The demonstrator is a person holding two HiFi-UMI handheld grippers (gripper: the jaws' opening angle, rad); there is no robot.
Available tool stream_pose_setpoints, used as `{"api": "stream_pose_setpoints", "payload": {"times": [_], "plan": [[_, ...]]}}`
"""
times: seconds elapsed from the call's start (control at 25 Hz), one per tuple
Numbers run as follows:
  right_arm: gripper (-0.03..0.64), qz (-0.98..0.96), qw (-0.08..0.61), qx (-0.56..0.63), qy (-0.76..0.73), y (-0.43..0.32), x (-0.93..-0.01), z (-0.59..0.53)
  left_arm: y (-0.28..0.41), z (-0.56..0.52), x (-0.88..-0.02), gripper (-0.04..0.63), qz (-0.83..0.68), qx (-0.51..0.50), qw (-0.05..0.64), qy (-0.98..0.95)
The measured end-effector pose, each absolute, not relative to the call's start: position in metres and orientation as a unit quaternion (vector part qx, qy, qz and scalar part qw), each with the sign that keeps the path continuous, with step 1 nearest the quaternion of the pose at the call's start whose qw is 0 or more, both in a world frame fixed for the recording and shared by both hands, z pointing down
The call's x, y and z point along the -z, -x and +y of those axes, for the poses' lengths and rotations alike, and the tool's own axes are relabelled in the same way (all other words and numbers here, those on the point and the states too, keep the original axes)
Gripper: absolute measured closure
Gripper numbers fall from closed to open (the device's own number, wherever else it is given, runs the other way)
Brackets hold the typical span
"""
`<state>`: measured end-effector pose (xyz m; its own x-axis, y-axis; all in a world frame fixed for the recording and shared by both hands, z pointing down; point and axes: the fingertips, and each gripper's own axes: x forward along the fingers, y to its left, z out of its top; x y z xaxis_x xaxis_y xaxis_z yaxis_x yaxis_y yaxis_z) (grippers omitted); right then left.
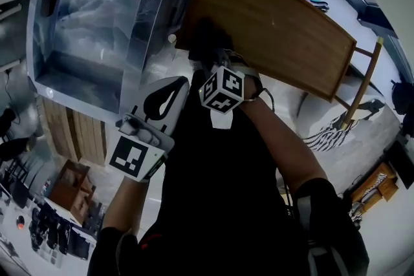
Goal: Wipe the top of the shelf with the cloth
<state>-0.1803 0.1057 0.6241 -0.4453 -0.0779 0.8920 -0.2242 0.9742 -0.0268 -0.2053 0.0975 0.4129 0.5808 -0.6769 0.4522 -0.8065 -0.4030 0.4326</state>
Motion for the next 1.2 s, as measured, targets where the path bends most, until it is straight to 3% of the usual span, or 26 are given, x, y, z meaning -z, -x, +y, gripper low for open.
{"api": "stream_pose_setpoints", "payload": {"times": [1.2], "plan": [[0.591,-0.821,0.53,-0.128,-0.171,0.029,-0.627,0.113,0.058,0.068,-0.395,0.575,-0.344,-0.135,0.286,-0.884]]}}
